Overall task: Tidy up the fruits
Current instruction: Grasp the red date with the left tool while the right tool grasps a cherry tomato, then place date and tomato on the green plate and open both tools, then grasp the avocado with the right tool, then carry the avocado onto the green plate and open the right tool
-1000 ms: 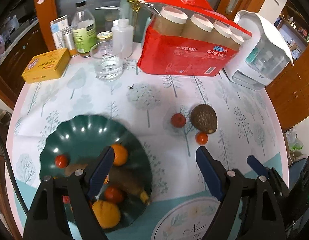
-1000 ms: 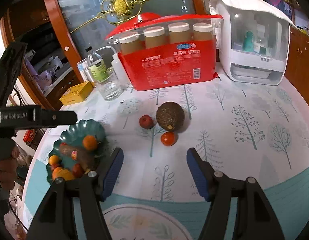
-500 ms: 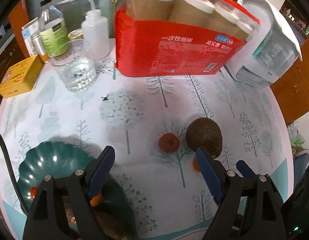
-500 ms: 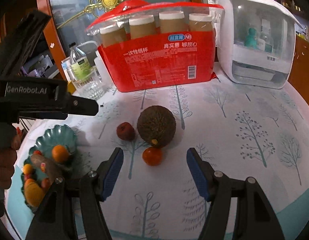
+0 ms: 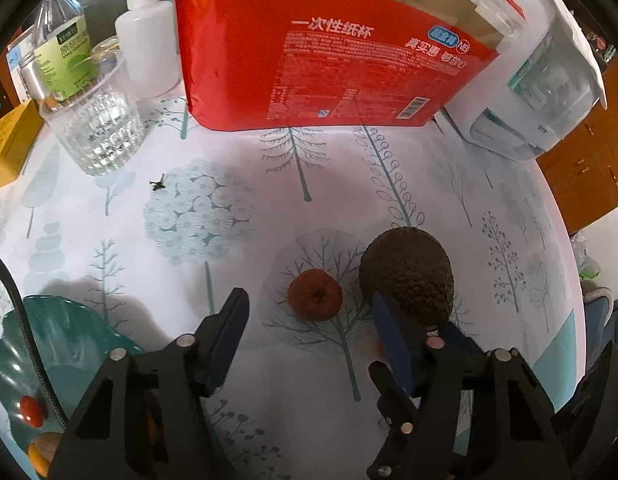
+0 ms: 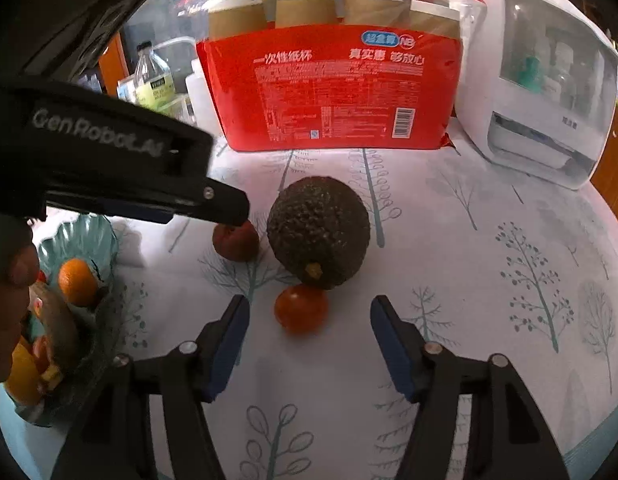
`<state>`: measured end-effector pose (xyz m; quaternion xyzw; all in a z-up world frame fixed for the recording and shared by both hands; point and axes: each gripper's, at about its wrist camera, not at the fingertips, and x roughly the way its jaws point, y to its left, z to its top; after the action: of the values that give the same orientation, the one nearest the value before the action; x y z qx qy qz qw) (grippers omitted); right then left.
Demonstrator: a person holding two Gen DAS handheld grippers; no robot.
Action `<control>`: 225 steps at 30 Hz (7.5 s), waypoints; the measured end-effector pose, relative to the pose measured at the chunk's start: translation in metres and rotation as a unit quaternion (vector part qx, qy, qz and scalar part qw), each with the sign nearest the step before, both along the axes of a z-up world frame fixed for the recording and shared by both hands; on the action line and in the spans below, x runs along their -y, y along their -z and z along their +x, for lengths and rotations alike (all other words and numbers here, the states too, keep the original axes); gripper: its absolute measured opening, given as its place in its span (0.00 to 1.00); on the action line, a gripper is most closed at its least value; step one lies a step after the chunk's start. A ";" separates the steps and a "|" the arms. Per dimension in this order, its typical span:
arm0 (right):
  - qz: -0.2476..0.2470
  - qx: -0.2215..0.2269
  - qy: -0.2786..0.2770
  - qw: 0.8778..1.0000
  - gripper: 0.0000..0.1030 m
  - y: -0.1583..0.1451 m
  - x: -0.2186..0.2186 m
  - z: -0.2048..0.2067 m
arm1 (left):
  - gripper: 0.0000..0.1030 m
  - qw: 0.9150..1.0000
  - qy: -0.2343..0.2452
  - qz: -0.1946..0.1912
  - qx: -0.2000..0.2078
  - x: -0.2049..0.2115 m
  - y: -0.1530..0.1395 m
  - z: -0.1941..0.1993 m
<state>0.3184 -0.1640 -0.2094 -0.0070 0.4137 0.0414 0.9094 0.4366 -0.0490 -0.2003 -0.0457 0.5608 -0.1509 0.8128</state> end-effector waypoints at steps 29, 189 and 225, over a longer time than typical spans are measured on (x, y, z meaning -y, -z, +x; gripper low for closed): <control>0.008 -0.027 -0.015 1.000 0.28 0.006 -0.003 0.006 | 0.31 1.000 -0.007 -0.002 0.006 0.008 0.021 0.003; -0.017 -0.029 -0.034 0.999 0.58 -0.030 -0.038 0.026 | 0.70 0.972 -0.228 0.008 0.050 -0.208 -0.072 -0.230; -0.035 -0.065 -0.114 0.991 0.58 -0.036 -0.245 0.010 | 0.72 0.978 -0.206 -0.037 0.017 -0.355 -0.021 -0.225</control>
<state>0.3280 0.0815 -0.1736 -0.0832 0.4699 0.1304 0.8691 0.2120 0.3062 -0.1792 -0.1883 0.5194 -0.0014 0.8335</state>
